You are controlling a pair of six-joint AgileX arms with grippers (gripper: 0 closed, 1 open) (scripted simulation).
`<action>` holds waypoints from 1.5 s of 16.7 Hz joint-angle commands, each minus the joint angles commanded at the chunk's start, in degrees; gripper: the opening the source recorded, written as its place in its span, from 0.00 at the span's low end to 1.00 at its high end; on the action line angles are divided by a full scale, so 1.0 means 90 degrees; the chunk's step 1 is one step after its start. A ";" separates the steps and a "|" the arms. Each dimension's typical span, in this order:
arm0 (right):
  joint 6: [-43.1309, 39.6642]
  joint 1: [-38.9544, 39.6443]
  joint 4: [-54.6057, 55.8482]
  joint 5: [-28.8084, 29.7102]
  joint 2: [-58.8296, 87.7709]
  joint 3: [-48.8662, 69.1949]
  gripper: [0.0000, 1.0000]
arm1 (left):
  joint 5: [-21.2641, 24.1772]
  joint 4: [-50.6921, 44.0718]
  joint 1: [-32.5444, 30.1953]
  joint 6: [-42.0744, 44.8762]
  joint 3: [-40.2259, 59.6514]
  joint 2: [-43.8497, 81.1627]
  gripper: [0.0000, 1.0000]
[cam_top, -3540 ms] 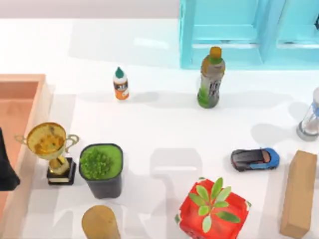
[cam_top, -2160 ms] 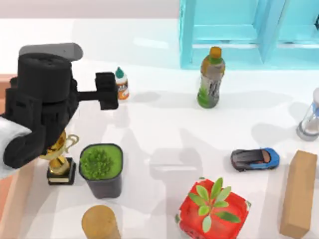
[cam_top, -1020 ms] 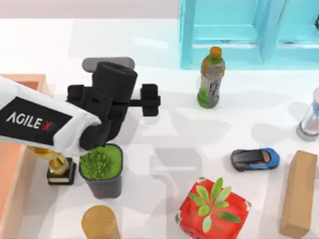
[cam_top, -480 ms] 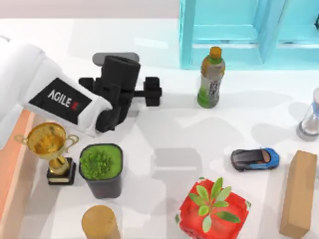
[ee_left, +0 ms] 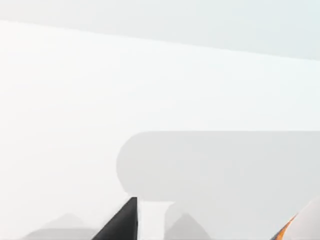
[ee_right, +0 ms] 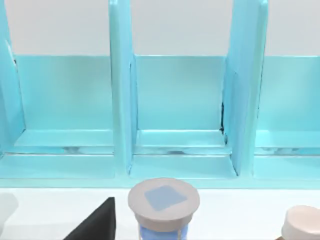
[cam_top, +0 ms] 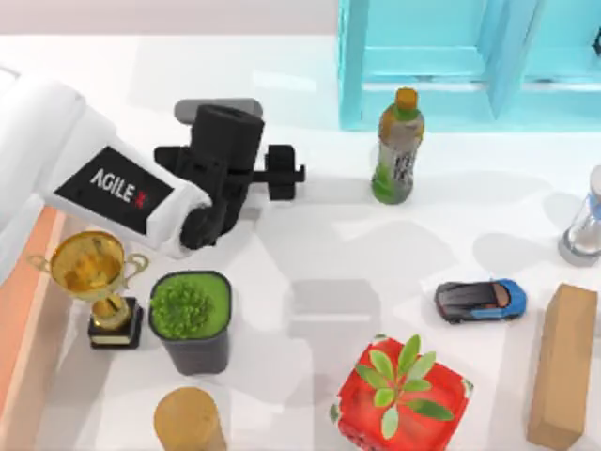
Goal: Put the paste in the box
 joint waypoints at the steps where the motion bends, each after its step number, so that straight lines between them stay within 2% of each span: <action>1: 0.0000 0.0000 0.0000 0.0000 0.0000 0.0000 1.00 | 0.0000 0.0000 0.0000 0.0000 0.0000 0.0000 0.62; 9: 0.0000 0.0000 0.0000 0.0000 0.0000 0.0000 1.00 | 0.0000 0.0000 0.0000 0.0000 0.0000 0.0000 0.02; 19: 0.0000 0.0000 0.0000 0.0000 0.0000 0.0000 1.00 | -0.0002 -0.0007 -0.0022 0.0014 0.0008 -0.0020 0.00; 25: 0.0000 0.0000 0.0000 0.0000 0.0000 0.0000 1.00 | 0.0118 -0.0144 -0.0420 0.0559 0.0307 -0.0828 0.00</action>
